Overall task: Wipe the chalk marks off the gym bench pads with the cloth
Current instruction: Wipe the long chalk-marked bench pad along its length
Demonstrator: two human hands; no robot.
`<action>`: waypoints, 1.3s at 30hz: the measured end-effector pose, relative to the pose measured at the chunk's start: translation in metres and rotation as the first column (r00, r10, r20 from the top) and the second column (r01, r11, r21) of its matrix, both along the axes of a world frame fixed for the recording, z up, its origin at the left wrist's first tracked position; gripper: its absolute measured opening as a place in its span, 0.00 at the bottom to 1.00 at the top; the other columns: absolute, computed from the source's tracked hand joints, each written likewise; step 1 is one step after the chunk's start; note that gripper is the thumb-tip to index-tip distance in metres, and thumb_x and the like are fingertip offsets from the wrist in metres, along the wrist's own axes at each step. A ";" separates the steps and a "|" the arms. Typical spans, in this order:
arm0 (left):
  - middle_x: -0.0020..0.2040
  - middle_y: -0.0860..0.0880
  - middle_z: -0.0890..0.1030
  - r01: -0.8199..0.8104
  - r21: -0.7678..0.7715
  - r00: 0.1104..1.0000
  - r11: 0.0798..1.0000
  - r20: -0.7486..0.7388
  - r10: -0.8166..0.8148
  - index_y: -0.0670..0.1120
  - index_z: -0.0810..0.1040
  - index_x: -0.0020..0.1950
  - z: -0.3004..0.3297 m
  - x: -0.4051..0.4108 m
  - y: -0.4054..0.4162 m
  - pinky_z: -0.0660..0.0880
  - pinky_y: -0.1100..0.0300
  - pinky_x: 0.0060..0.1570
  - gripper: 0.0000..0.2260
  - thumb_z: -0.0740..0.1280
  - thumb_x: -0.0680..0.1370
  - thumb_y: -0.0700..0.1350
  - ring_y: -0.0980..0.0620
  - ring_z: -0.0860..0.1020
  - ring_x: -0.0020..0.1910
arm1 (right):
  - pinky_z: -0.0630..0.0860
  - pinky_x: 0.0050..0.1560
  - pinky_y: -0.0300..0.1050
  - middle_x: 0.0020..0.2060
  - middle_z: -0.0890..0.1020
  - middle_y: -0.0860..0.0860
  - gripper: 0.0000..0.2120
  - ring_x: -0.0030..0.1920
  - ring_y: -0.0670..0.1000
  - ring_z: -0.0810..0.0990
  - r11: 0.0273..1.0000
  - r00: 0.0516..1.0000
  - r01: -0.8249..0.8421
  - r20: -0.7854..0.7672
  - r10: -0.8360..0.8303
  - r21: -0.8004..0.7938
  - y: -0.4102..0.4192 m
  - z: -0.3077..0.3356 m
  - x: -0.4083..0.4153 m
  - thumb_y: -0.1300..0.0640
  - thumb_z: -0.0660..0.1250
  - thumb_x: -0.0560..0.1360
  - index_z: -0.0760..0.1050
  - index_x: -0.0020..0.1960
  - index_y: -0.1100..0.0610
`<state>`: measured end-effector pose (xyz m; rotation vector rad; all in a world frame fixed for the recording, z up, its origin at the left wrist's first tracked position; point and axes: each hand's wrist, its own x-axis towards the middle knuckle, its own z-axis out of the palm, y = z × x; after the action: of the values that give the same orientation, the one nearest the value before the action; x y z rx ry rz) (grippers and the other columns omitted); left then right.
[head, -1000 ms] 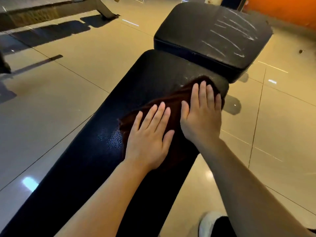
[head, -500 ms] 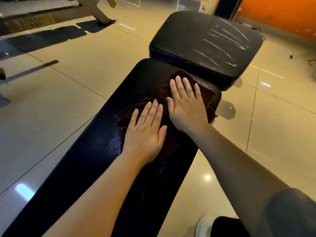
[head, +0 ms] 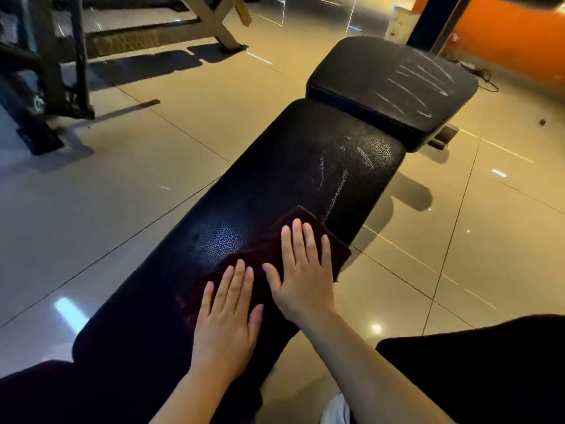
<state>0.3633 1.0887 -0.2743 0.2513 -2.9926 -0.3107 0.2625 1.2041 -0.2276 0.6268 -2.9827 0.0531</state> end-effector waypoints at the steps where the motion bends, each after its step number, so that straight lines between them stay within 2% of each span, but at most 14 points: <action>1: 0.76 0.46 0.61 -0.020 0.016 1.000 1.000 0.004 0.020 0.46 0.56 0.77 -0.002 0.008 0.000 0.46 0.52 0.73 0.26 0.42 0.83 0.58 0.50 0.53 0.77 | 0.48 0.74 0.58 0.77 0.60 0.56 0.34 0.78 0.56 0.55 1.000 1.000 -0.008 0.006 0.008 0.003 0.000 -0.003 0.010 0.36 0.48 0.79 0.59 0.77 0.56; 3: 0.76 0.46 0.61 -0.055 0.031 0.998 0.998 0.016 0.054 0.46 0.57 0.77 -0.004 0.017 0.000 0.46 0.51 0.73 0.26 0.42 0.83 0.58 0.51 0.51 0.77 | 0.48 0.74 0.60 0.77 0.60 0.57 0.35 0.78 0.57 0.55 1.000 1.000 -0.025 0.012 0.025 0.011 0.001 -0.007 0.022 0.35 0.48 0.79 0.60 0.77 0.56; 7: 0.76 0.47 0.61 -0.060 0.035 0.998 0.998 0.023 0.059 0.47 0.58 0.76 -0.002 0.017 -0.002 0.48 0.51 0.72 0.25 0.42 0.83 0.58 0.51 0.55 0.76 | 0.50 0.73 0.64 0.76 0.62 0.58 0.33 0.77 0.60 0.56 0.997 0.997 -0.070 -0.008 0.070 0.045 0.002 -0.008 0.027 0.35 0.48 0.78 0.62 0.77 0.53; 14: 0.78 0.49 0.55 -0.211 0.121 0.977 0.970 -0.007 0.214 0.49 0.52 0.78 -0.003 -0.006 -0.013 0.44 0.53 0.74 0.25 0.40 0.83 0.58 0.52 0.48 0.78 | 0.48 0.73 0.67 0.77 0.60 0.58 0.34 0.77 0.61 0.54 0.998 0.998 -0.050 -0.029 0.051 0.035 -0.022 -0.010 0.014 0.35 0.48 0.78 0.60 0.77 0.53; 16: 0.79 0.50 0.48 -0.239 0.132 0.971 0.962 0.019 0.238 0.51 0.47 0.79 0.000 -0.014 -0.027 0.40 0.55 0.75 0.28 0.34 0.81 0.60 0.53 0.43 0.78 | 0.45 0.73 0.68 0.77 0.57 0.59 0.35 0.78 0.61 0.51 0.997 0.998 -0.064 -0.016 0.064 0.039 -0.037 -0.009 0.006 0.35 0.46 0.78 0.57 0.78 0.54; 18: 0.77 0.54 0.36 -0.223 0.137 0.975 0.965 0.053 0.218 0.54 0.37 0.76 0.005 -0.028 -0.050 0.31 0.58 0.72 0.30 0.27 0.76 0.64 0.57 0.33 0.75 | 0.41 0.73 0.68 0.78 0.53 0.59 0.35 0.78 0.61 0.47 0.995 0.996 -0.088 -0.009 0.089 0.047 -0.054 -0.004 -0.007 0.35 0.43 0.78 0.53 0.79 0.54; 21: 0.73 0.58 0.28 -0.141 0.128 0.988 0.982 0.085 0.130 0.55 0.32 0.74 0.014 -0.051 -0.085 0.25 0.63 0.68 0.29 0.30 0.74 0.63 0.61 0.28 0.72 | 0.37 0.74 0.66 0.79 0.47 0.58 0.34 0.78 0.59 0.43 0.996 0.996 -0.086 -0.021 0.087 0.033 -0.073 -0.002 -0.028 0.36 0.42 0.79 0.47 0.79 0.53; 26: 0.75 0.55 0.31 -0.048 0.086 0.999 0.995 0.024 0.046 0.53 0.31 0.74 0.030 -0.117 -0.078 0.31 0.57 0.72 0.29 0.30 0.74 0.60 0.57 0.31 0.74 | 0.42 0.76 0.57 0.78 0.53 0.61 0.35 0.78 0.58 0.50 0.987 0.987 0.115 -0.098 -0.127 -0.114 -0.067 0.005 -0.059 0.39 0.45 0.79 0.54 0.78 0.60; 29: 0.75 0.53 0.33 0.063 0.058 0.996 0.996 -0.063 -0.060 0.51 0.33 0.74 0.045 -0.176 -0.041 0.35 0.53 0.73 0.28 0.30 0.75 0.59 0.54 0.34 0.75 | 0.40 0.76 0.55 0.78 0.50 0.60 0.34 0.79 0.57 0.47 0.970 0.966 0.218 -0.116 -0.230 -0.107 -0.026 0.023 -0.099 0.39 0.44 0.81 0.50 0.79 0.59; 32: 0.79 0.50 0.44 0.228 0.005 0.965 0.974 -0.132 -0.225 0.49 0.42 0.78 0.062 -0.224 -0.003 0.38 0.52 0.74 0.30 0.35 0.78 0.58 0.52 0.43 0.78 | 0.39 0.77 0.54 0.79 0.44 0.57 0.33 0.79 0.55 0.42 0.928 0.925 0.364 -0.088 -0.371 -0.082 0.027 0.042 -0.135 0.40 0.42 0.82 0.44 0.80 0.57; 35: 0.80 0.49 0.49 0.383 -0.083 0.908 0.920 -0.149 -0.392 0.49 0.48 0.79 0.073 -0.252 0.019 0.41 0.52 0.74 0.30 0.38 0.79 0.58 0.52 0.47 0.78 | 0.42 0.77 0.53 0.79 0.43 0.56 0.32 0.79 0.55 0.42 0.890 0.894 0.436 -0.051 -0.446 -0.134 0.057 0.051 -0.147 0.41 0.45 0.82 0.44 0.80 0.57; 39: 0.79 0.47 0.55 0.430 -0.097 0.876 0.898 -0.195 -0.440 0.47 0.57 0.78 0.071 -0.251 0.021 0.48 0.49 0.74 0.29 0.44 0.80 0.59 0.49 0.53 0.78 | 0.41 0.76 0.58 0.79 0.38 0.52 0.31 0.78 0.53 0.39 0.857 0.867 0.497 0.026 -0.498 -0.140 0.057 0.048 -0.141 0.43 0.44 0.83 0.40 0.79 0.55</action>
<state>0.1124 1.1096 -0.2032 -0.4448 -2.8043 -0.2801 0.1213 1.2612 -0.1797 -0.1734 -2.9891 0.2205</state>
